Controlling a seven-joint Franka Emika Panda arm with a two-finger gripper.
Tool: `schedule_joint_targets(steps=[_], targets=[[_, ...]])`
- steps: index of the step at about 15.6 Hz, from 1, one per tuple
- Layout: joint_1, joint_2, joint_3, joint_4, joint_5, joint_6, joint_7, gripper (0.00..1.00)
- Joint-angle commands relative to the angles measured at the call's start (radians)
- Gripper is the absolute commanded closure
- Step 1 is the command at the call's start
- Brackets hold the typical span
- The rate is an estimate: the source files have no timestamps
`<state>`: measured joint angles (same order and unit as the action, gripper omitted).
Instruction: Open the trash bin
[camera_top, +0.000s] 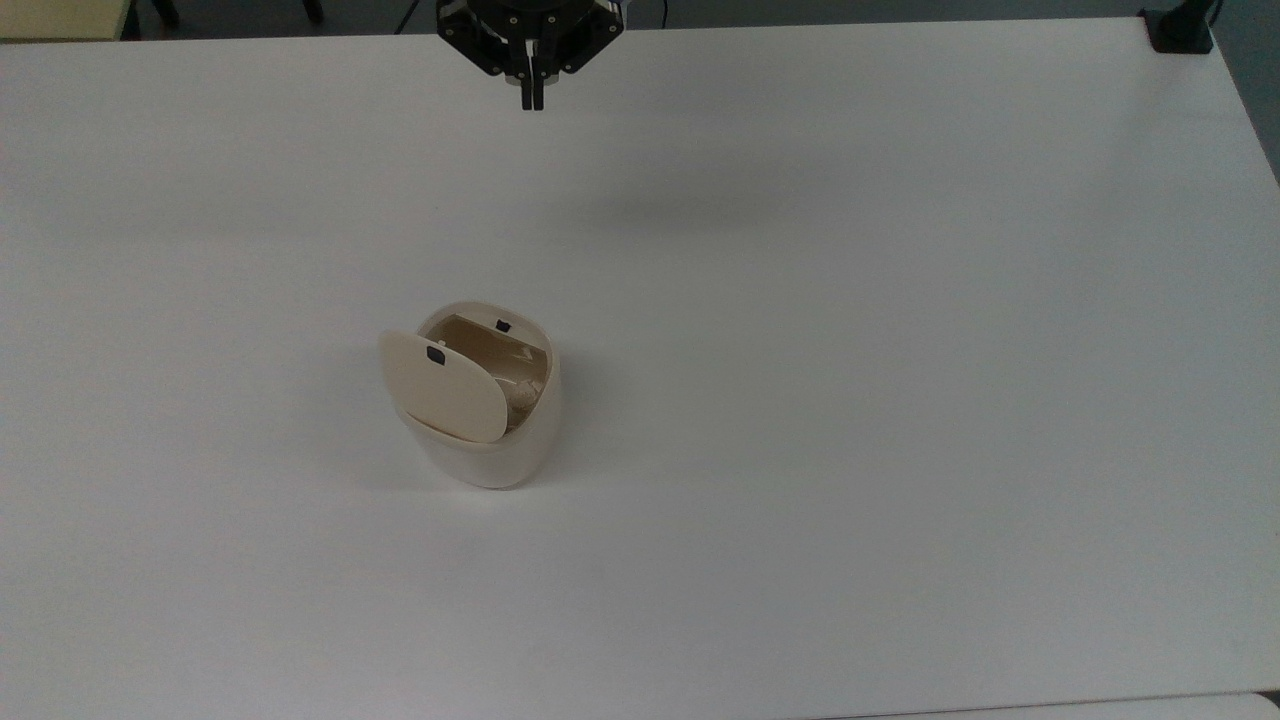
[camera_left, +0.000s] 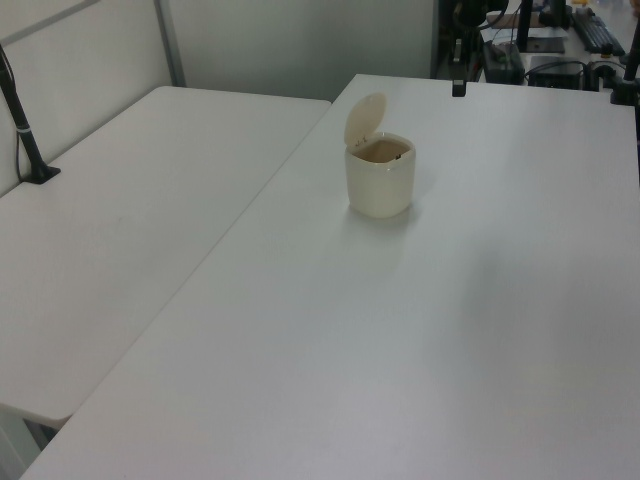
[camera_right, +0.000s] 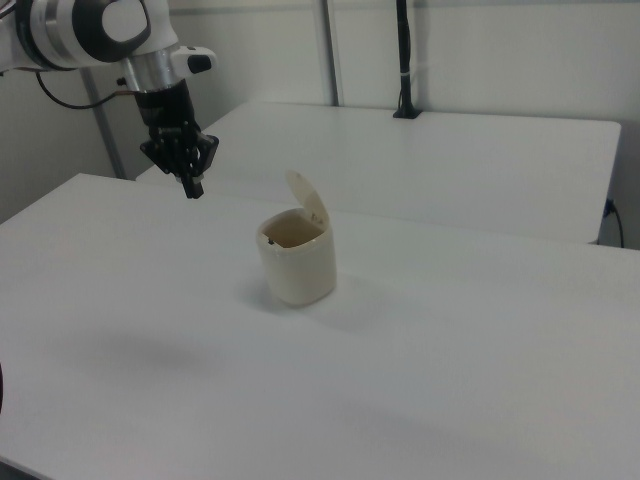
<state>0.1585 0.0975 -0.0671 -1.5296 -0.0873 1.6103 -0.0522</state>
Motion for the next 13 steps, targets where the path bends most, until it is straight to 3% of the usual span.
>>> schedule_joint_targets(steps=[1,2,8,13], targets=[[-0.004,-0.033,-0.008,-0.029,-0.006,-0.013,-0.014,0.14],[-0.004,-0.036,-0.008,-0.029,-0.006,-0.015,-0.012,0.00],[-0.010,-0.045,-0.014,-0.032,-0.005,-0.001,0.020,0.00],[-0.086,-0.056,0.050,-0.032,-0.002,-0.003,0.029,0.00]])
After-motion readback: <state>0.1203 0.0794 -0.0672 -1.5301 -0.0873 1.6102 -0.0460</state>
